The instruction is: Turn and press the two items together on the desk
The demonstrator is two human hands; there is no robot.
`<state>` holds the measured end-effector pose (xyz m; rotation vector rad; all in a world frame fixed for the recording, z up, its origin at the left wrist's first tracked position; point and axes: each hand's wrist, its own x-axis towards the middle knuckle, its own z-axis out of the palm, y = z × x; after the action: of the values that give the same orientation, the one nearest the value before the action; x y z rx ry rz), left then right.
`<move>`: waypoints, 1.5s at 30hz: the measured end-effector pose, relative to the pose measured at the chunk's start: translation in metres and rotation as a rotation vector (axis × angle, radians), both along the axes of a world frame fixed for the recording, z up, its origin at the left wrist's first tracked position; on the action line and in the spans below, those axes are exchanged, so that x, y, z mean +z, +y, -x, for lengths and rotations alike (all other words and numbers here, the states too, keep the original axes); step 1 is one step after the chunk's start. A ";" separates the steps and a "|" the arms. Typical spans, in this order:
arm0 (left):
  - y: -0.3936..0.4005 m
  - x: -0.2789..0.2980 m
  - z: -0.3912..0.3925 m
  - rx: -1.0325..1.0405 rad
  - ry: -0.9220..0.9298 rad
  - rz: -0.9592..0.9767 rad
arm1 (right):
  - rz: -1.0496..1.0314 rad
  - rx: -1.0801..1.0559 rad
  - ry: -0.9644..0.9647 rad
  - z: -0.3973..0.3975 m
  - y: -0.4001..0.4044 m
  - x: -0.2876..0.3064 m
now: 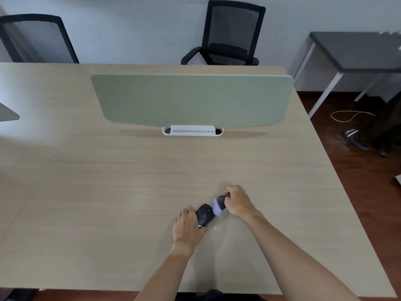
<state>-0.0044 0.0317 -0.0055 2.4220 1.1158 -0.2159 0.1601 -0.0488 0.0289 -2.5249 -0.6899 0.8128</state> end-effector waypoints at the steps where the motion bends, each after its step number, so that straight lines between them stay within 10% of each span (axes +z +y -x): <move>1: 0.000 0.000 0.000 -0.006 0.010 -0.020 | -0.061 -0.028 0.052 0.000 0.003 0.001; 5: 0.002 0.000 0.003 -0.060 -0.093 -0.009 | -0.121 -0.079 0.259 0.008 0.005 -0.004; 12: 0.004 0.005 0.000 -0.177 -0.081 0.063 | 0.052 0.020 -0.039 0.013 0.001 -0.006; 30: -0.006 0.013 -0.011 -0.035 -0.004 0.167 | -0.127 -0.226 0.334 0.018 -0.004 -0.009; 37: -0.007 0.018 -0.009 -0.011 -0.044 0.194 | -0.111 -0.243 0.069 0.020 -0.004 -0.010; 45: -0.005 0.022 -0.014 -0.021 -0.017 0.212 | -0.095 -0.247 0.182 0.020 -0.005 -0.015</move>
<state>0.0098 0.0265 0.0162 2.2442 1.0069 -0.3038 0.1402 -0.0534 0.0138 -2.3540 -0.3411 0.8839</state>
